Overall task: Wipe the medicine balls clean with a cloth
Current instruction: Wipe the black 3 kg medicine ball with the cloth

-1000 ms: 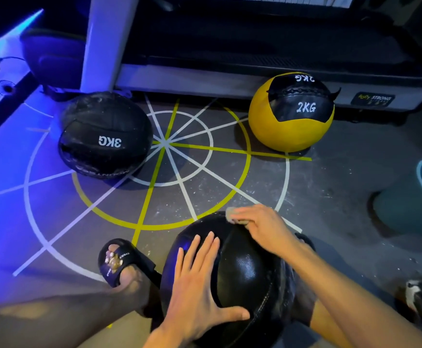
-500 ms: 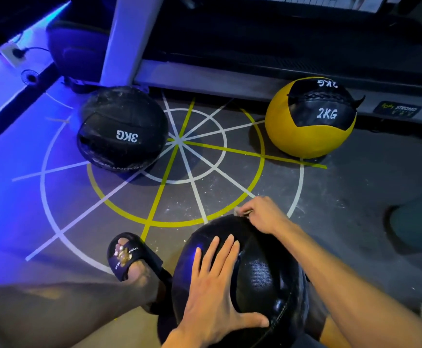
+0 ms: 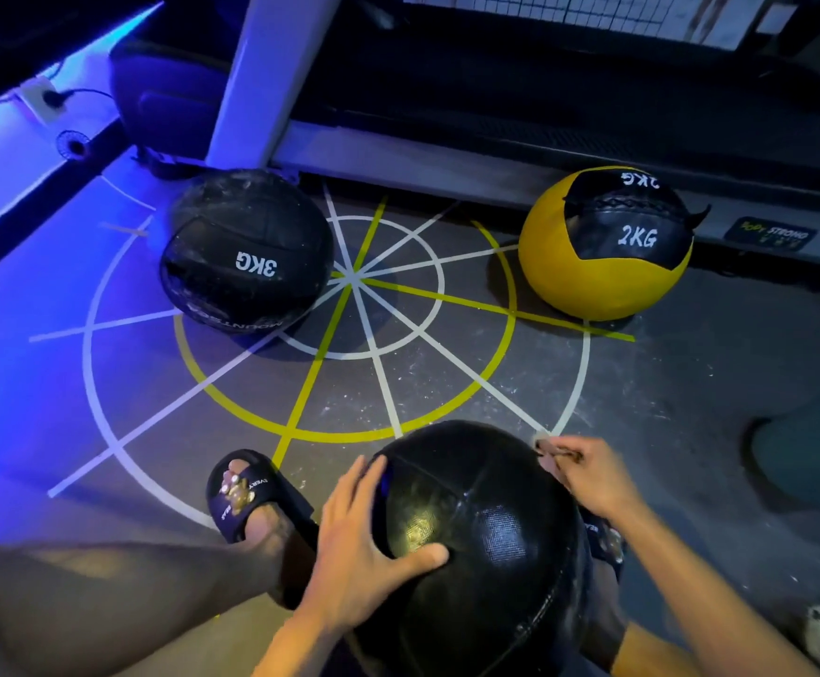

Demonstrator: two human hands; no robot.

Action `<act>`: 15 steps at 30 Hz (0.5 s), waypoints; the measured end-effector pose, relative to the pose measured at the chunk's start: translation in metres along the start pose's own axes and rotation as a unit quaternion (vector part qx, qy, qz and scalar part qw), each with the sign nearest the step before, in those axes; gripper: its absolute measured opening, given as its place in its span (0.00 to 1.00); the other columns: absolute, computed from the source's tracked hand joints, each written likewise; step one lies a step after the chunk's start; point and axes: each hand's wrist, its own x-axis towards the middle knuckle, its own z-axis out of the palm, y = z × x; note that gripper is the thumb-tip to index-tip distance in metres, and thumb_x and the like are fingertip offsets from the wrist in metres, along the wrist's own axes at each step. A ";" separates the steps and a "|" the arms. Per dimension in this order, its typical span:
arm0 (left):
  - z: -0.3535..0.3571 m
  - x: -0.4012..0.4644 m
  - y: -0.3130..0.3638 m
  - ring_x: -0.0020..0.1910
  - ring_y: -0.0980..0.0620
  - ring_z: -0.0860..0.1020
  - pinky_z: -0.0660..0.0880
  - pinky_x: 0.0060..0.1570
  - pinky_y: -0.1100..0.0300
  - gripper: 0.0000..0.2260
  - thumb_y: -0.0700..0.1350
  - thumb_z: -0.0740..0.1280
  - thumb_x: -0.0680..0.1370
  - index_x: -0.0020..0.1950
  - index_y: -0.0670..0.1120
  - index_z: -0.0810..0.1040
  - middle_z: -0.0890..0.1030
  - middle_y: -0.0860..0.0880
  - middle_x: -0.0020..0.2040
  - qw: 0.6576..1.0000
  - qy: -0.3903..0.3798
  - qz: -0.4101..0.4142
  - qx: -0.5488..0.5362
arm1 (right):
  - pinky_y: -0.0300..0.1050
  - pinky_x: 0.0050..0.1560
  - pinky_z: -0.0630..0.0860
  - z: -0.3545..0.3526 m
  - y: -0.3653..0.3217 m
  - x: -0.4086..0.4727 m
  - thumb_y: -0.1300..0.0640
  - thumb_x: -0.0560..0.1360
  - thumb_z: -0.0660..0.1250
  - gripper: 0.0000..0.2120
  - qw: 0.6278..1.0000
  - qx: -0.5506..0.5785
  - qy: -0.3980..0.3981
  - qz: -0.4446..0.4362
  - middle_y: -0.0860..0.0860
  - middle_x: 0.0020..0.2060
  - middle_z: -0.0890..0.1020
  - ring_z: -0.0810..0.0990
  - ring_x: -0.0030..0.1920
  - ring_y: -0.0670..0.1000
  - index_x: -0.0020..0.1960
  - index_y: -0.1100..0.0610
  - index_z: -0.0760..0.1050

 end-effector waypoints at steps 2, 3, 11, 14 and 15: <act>0.000 -0.002 -0.013 0.81 0.58 0.51 0.52 0.81 0.51 0.64 0.82 0.71 0.52 0.82 0.58 0.56 0.55 0.58 0.81 0.993 -0.005 -0.097 -0.060 | 0.42 0.60 0.75 0.006 0.031 -0.012 0.61 0.80 0.68 0.13 0.999 0.029 0.007 0.043 0.46 0.56 0.85 0.81 0.55 0.44 0.57 0.45 0.84; 0.000 -0.003 -0.017 0.81 0.56 0.55 0.55 0.80 0.50 0.66 0.82 0.73 0.51 0.83 0.56 0.55 0.57 0.55 0.82 0.984 -0.008 -0.145 -0.106 | 0.45 0.62 0.76 0.012 0.042 -0.018 0.60 0.81 0.67 0.14 0.996 0.055 0.012 0.063 0.45 0.56 0.85 0.82 0.57 0.45 0.55 0.42 0.84; -0.005 -0.010 -0.013 0.50 0.70 0.81 0.76 0.47 0.71 0.40 0.64 0.83 0.61 0.67 0.60 0.68 0.81 0.61 0.58 0.933 -0.028 -0.189 -0.304 | 0.57 0.64 0.78 0.035 0.060 -0.032 0.61 0.80 0.66 0.14 0.972 0.173 0.073 0.139 0.43 0.54 0.86 0.83 0.54 0.49 0.58 0.45 0.84; -0.002 -0.014 -0.012 0.59 0.68 0.79 0.76 0.59 0.68 0.40 0.67 0.84 0.58 0.66 0.63 0.73 0.81 0.61 0.61 0.961 0.002 -0.151 -0.233 | 0.57 0.68 0.75 0.037 0.066 -0.040 0.69 0.78 0.63 0.20 0.955 0.231 0.091 0.162 0.46 0.56 0.85 0.82 0.58 0.51 0.59 0.50 0.84; -0.002 -0.013 -0.015 0.64 0.64 0.78 0.75 0.66 0.61 0.44 0.68 0.83 0.57 0.70 0.64 0.72 0.79 0.60 0.65 0.971 0.009 -0.133 -0.198 | 0.57 0.68 0.75 0.038 0.068 -0.041 0.70 0.78 0.63 0.21 0.951 0.240 0.097 0.170 0.47 0.56 0.85 0.82 0.57 0.52 0.58 0.49 0.84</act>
